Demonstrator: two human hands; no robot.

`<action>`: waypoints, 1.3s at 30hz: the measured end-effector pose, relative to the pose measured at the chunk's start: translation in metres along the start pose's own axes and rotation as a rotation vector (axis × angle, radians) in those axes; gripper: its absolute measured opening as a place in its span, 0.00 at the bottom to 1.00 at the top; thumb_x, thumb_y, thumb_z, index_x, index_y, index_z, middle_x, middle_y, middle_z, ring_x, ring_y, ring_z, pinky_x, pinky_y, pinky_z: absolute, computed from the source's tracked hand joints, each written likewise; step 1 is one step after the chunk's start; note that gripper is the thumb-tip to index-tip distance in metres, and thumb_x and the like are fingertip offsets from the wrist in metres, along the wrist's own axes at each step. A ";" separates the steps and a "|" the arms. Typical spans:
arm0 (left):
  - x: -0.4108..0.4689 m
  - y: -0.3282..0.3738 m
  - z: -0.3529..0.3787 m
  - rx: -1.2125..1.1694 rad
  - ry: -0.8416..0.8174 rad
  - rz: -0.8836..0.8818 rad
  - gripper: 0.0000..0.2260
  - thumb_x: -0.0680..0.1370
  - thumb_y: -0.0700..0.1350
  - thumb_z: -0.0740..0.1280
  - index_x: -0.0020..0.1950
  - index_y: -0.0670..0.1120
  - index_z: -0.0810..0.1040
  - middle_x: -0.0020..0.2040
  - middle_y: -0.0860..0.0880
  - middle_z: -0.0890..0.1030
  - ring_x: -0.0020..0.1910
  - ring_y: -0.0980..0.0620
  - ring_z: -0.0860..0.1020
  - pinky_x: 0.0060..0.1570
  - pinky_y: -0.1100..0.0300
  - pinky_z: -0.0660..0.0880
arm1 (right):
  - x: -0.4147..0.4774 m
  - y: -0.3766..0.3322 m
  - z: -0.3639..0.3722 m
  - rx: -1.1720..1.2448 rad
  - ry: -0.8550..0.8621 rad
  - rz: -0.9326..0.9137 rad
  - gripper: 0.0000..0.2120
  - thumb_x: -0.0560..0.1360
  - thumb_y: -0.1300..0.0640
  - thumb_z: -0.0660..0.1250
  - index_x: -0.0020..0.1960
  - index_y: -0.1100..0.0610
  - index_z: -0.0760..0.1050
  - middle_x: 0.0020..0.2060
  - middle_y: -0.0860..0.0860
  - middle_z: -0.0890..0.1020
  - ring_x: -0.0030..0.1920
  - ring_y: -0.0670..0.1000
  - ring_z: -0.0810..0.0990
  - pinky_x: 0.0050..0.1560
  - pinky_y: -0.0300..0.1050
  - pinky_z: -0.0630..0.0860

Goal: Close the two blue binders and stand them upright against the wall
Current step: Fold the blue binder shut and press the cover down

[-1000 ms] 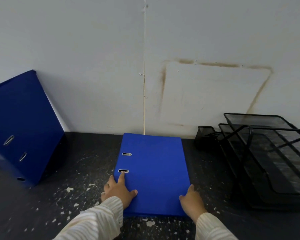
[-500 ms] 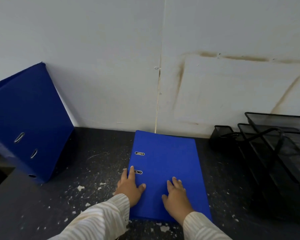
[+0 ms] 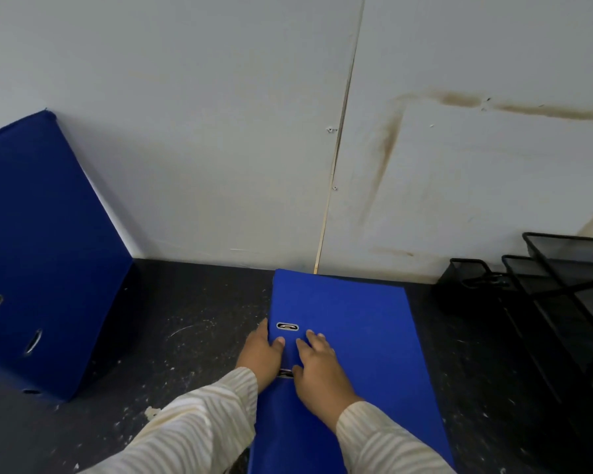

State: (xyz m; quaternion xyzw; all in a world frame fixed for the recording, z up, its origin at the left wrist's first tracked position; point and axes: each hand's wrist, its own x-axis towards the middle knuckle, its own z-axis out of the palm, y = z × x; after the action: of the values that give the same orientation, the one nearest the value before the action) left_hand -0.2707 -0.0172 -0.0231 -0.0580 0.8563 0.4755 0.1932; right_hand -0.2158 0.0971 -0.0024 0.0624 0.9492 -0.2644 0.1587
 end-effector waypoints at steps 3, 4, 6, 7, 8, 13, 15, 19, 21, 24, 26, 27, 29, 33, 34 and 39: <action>0.014 0.003 -0.001 -0.057 0.010 0.004 0.15 0.79 0.42 0.60 0.66 0.50 0.72 0.61 0.49 0.77 0.55 0.51 0.77 0.58 0.55 0.74 | 0.010 -0.002 -0.002 -0.004 0.009 -0.007 0.26 0.81 0.55 0.55 0.77 0.56 0.52 0.77 0.51 0.49 0.77 0.52 0.44 0.77 0.49 0.47; 0.018 0.005 -0.001 -0.081 0.013 -0.003 0.15 0.79 0.42 0.60 0.66 0.50 0.72 0.61 0.49 0.77 0.56 0.50 0.77 0.60 0.53 0.75 | 0.012 -0.003 -0.003 -0.005 0.012 -0.012 0.26 0.81 0.55 0.55 0.77 0.56 0.52 0.77 0.51 0.49 0.77 0.53 0.44 0.77 0.49 0.47; 0.023 0.008 -0.002 -0.133 0.001 -0.020 0.14 0.79 0.41 0.61 0.65 0.48 0.72 0.59 0.50 0.77 0.55 0.50 0.77 0.59 0.54 0.75 | 0.017 -0.004 -0.003 -0.004 0.017 -0.018 0.26 0.81 0.55 0.55 0.77 0.56 0.53 0.77 0.51 0.50 0.77 0.53 0.45 0.77 0.50 0.47; 0.024 0.010 -0.003 -0.155 -0.008 -0.024 0.14 0.79 0.41 0.61 0.64 0.48 0.73 0.59 0.49 0.78 0.54 0.50 0.78 0.58 0.54 0.75 | 0.019 -0.004 -0.002 -0.001 0.020 -0.019 0.26 0.81 0.55 0.54 0.77 0.55 0.53 0.77 0.51 0.50 0.77 0.53 0.45 0.77 0.50 0.46; 0.026 0.012 -0.004 -0.176 -0.011 -0.029 0.13 0.79 0.41 0.62 0.64 0.48 0.73 0.59 0.49 0.78 0.54 0.49 0.78 0.58 0.54 0.75 | 0.021 -0.004 -0.002 0.003 0.024 -0.019 0.25 0.81 0.55 0.54 0.76 0.55 0.53 0.77 0.51 0.50 0.77 0.53 0.45 0.77 0.49 0.46; 0.030 0.010 -0.007 -0.213 -0.064 -0.048 0.15 0.77 0.45 0.65 0.64 0.51 0.73 0.61 0.49 0.78 0.56 0.50 0.79 0.59 0.51 0.76 | 0.027 -0.006 -0.003 0.002 0.042 -0.024 0.25 0.81 0.55 0.55 0.76 0.55 0.54 0.77 0.51 0.51 0.77 0.52 0.46 0.76 0.49 0.45; 0.033 0.006 -0.007 -0.212 -0.079 -0.065 0.18 0.75 0.50 0.67 0.64 0.53 0.73 0.62 0.49 0.78 0.56 0.49 0.79 0.60 0.48 0.77 | 0.028 -0.007 -0.003 0.008 0.044 -0.020 0.25 0.81 0.55 0.55 0.76 0.56 0.53 0.77 0.51 0.51 0.77 0.52 0.46 0.76 0.49 0.45; 0.045 -0.001 -0.002 -0.217 -0.050 -0.096 0.22 0.68 0.55 0.67 0.62 0.55 0.74 0.61 0.49 0.78 0.55 0.48 0.79 0.58 0.47 0.77 | 0.029 -0.007 -0.004 -0.009 0.038 -0.018 0.26 0.81 0.55 0.55 0.76 0.55 0.53 0.77 0.51 0.51 0.77 0.52 0.47 0.77 0.49 0.47; 0.047 -0.001 0.002 -0.199 -0.035 -0.101 0.23 0.67 0.57 0.66 0.61 0.55 0.74 0.60 0.49 0.78 0.56 0.48 0.79 0.58 0.47 0.77 | 0.030 -0.006 -0.005 -0.018 0.032 -0.017 0.26 0.81 0.54 0.55 0.76 0.54 0.52 0.77 0.50 0.51 0.77 0.52 0.47 0.77 0.50 0.48; 0.041 0.009 0.002 -0.148 0.004 -0.103 0.18 0.74 0.53 0.66 0.62 0.52 0.75 0.61 0.48 0.77 0.58 0.46 0.77 0.61 0.46 0.75 | 0.031 -0.006 -0.006 -0.033 0.024 -0.020 0.26 0.80 0.53 0.55 0.76 0.53 0.52 0.77 0.50 0.51 0.77 0.52 0.48 0.77 0.49 0.49; 0.039 0.014 0.003 -0.102 0.033 -0.107 0.17 0.76 0.52 0.65 0.64 0.51 0.73 0.63 0.47 0.75 0.61 0.45 0.74 0.64 0.46 0.72 | 0.031 -0.007 -0.008 -0.039 0.013 -0.022 0.27 0.80 0.53 0.55 0.77 0.54 0.52 0.77 0.51 0.51 0.77 0.52 0.48 0.76 0.49 0.48; 0.039 0.016 0.004 -0.085 0.041 -0.111 0.17 0.77 0.51 0.64 0.65 0.50 0.73 0.63 0.46 0.75 0.62 0.44 0.74 0.64 0.46 0.71 | 0.031 -0.007 -0.010 -0.041 0.008 -0.023 0.27 0.80 0.53 0.55 0.77 0.54 0.52 0.77 0.51 0.51 0.77 0.52 0.48 0.76 0.49 0.49; 0.040 0.016 0.005 -0.078 0.048 -0.124 0.18 0.77 0.50 0.64 0.66 0.49 0.72 0.64 0.45 0.74 0.62 0.44 0.73 0.65 0.47 0.71 | 0.031 -0.007 -0.011 -0.045 0.004 -0.026 0.27 0.80 0.52 0.56 0.76 0.54 0.52 0.77 0.50 0.52 0.77 0.52 0.48 0.76 0.49 0.49; 0.042 0.018 0.005 -0.100 0.057 -0.154 0.20 0.75 0.50 0.66 0.67 0.49 0.71 0.63 0.45 0.74 0.61 0.44 0.74 0.63 0.47 0.73 | 0.030 -0.007 -0.013 -0.044 -0.004 -0.028 0.27 0.80 0.51 0.57 0.76 0.53 0.53 0.77 0.50 0.53 0.77 0.52 0.49 0.76 0.48 0.50; 0.043 0.019 0.005 -0.113 0.056 -0.162 0.20 0.75 0.50 0.67 0.66 0.49 0.71 0.63 0.46 0.75 0.60 0.45 0.75 0.62 0.47 0.74 | 0.030 -0.007 -0.014 -0.044 -0.005 -0.028 0.27 0.80 0.51 0.57 0.76 0.53 0.53 0.77 0.50 0.53 0.77 0.52 0.49 0.75 0.48 0.50; 0.046 0.021 0.004 -0.126 0.058 -0.203 0.20 0.73 0.49 0.68 0.64 0.48 0.72 0.61 0.46 0.75 0.58 0.45 0.76 0.60 0.47 0.75 | 0.031 -0.006 -0.014 -0.052 -0.003 -0.031 0.27 0.80 0.51 0.57 0.76 0.53 0.54 0.77 0.50 0.54 0.77 0.52 0.50 0.75 0.49 0.51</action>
State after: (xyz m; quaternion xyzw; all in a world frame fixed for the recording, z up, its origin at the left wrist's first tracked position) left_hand -0.3179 0.0017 -0.0259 -0.1704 0.8197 0.5043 0.2114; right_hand -0.2503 0.1004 0.0013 0.0431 0.9564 -0.2422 0.1574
